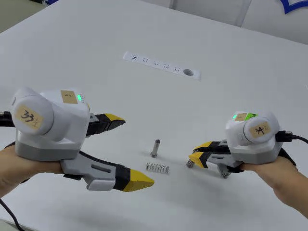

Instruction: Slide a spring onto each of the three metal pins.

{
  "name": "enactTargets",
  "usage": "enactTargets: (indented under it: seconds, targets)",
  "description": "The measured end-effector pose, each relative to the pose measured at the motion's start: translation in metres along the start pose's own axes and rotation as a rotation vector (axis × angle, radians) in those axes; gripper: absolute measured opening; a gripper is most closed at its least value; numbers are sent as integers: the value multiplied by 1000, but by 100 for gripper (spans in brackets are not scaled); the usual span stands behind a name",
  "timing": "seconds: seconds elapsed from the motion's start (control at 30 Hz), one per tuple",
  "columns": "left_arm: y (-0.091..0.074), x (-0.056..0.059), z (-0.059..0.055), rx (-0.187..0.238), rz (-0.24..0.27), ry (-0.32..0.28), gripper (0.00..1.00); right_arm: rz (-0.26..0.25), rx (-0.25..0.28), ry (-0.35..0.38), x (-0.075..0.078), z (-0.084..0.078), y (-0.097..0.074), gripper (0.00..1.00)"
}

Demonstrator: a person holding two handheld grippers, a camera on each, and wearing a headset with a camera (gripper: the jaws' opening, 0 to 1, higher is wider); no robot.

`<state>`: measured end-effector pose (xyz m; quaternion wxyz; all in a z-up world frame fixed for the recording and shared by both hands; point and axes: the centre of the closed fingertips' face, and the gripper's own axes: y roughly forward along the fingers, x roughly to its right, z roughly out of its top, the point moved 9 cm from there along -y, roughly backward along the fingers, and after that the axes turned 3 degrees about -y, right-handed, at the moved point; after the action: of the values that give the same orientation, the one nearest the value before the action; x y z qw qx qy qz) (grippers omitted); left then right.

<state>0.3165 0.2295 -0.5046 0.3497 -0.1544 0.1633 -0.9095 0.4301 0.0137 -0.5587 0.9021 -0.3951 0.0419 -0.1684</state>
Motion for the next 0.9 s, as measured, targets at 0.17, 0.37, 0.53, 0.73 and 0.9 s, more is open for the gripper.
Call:
enactTargets:
  seconds: [0.17, 0.37, 0.53, 0.73, 0.9]
  targets:
    - [-1, 1, 0, -3, 0, 1, 88, 0, -5, -4, -1, 0, 3, 11]
    - [-1, 3, 1, -5, -6, 0, 88, 4, 8, 13, -2, 4, 2, 15]
    - [-1, 3, 4, 5, -5, -3, 89, -19, 33, 22, -1, 9, -7, 16]
    - [-2, 3, 3, -3, -5, 10, 88, -41, 49, 16, -3, 14, -16, 16]
    - [-4, 2, 5, 4, 1, 18, 88, -46, 66, -5, -10, 23, -21, 16]
